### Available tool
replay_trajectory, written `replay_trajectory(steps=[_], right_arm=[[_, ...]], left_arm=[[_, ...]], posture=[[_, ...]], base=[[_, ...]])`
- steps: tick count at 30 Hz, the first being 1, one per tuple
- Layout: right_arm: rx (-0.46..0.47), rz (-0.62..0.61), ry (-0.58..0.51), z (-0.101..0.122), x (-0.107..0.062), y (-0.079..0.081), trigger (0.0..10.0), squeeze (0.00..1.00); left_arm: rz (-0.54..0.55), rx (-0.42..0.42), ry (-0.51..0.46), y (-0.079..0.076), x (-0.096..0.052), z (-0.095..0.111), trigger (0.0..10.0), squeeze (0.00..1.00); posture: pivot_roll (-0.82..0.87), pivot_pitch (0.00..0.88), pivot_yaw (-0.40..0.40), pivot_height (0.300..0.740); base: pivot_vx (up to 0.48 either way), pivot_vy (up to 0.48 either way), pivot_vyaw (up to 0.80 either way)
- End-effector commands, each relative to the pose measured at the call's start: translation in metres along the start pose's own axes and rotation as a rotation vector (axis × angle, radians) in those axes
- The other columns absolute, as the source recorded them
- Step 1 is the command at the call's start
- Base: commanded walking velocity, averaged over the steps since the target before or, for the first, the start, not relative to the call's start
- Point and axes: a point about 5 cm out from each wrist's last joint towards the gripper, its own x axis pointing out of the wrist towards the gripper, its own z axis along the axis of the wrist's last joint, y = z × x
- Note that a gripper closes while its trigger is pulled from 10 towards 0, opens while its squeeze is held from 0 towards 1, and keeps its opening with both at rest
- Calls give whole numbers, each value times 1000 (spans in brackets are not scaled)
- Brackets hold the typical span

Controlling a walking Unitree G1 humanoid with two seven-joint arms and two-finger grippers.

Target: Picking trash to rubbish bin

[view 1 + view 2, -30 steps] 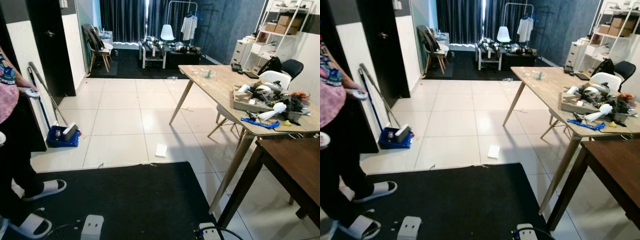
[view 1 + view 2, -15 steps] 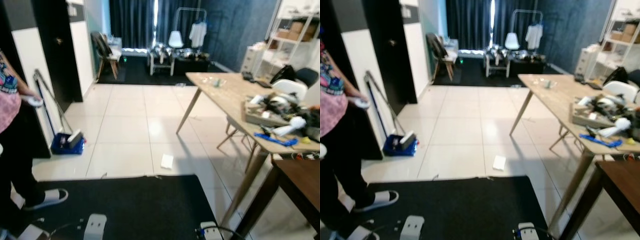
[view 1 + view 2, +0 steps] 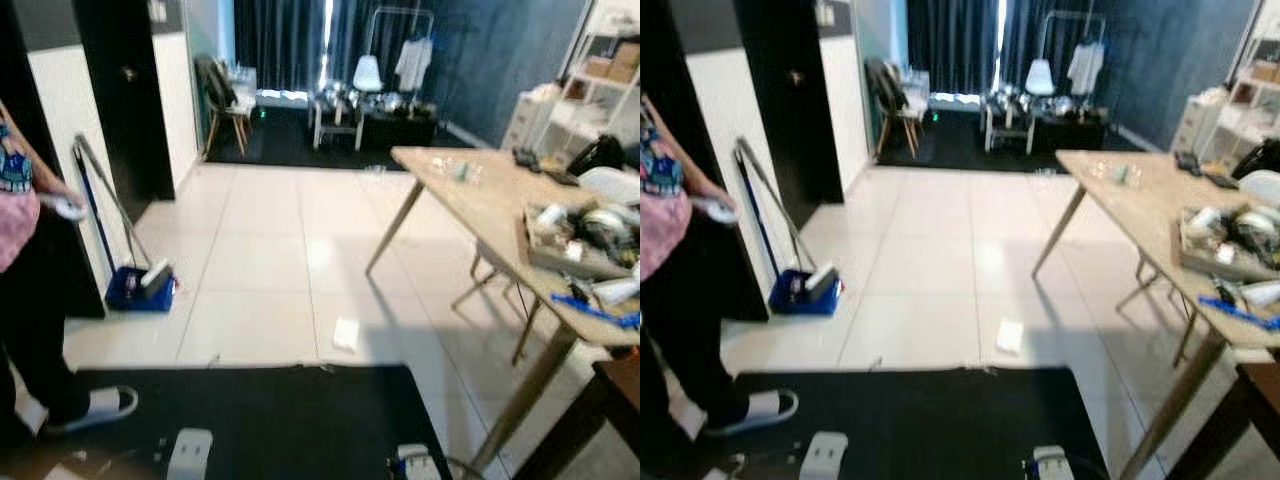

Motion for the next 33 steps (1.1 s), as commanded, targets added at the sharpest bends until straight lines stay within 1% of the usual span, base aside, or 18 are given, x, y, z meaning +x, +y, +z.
replay_trajectory(steps=[1,9,13,19,33], right_arm=[[1,9,14,-4,0,4,10000,0],[6,8,14,-5,0,5,10000,0],[-5,31,0,-3,0,5,10000,0],[-4,32,-12,-2,0,4,10000,0],[-3,32,-8,-2,0,4,10000,0]], left_arm=[[-3,-1,10,0,-1,-3,10000,0],[-3,2,10,0,-1,-4,10000,0],[-5,3,8,0,-1,-3,10000,0],[-3,5,7,0,0,-1,10000,0],[-5,10,10,0,0,0,10000,0]], posture=[[73,0,-62,740],[72,0,-61,740],[73,0,-60,740],[73,0,-58,740],[76,0,-60,740]], base=[[345,0,0],[344,0,0],[342,0,0],[345,0,0],[343,0,0]])
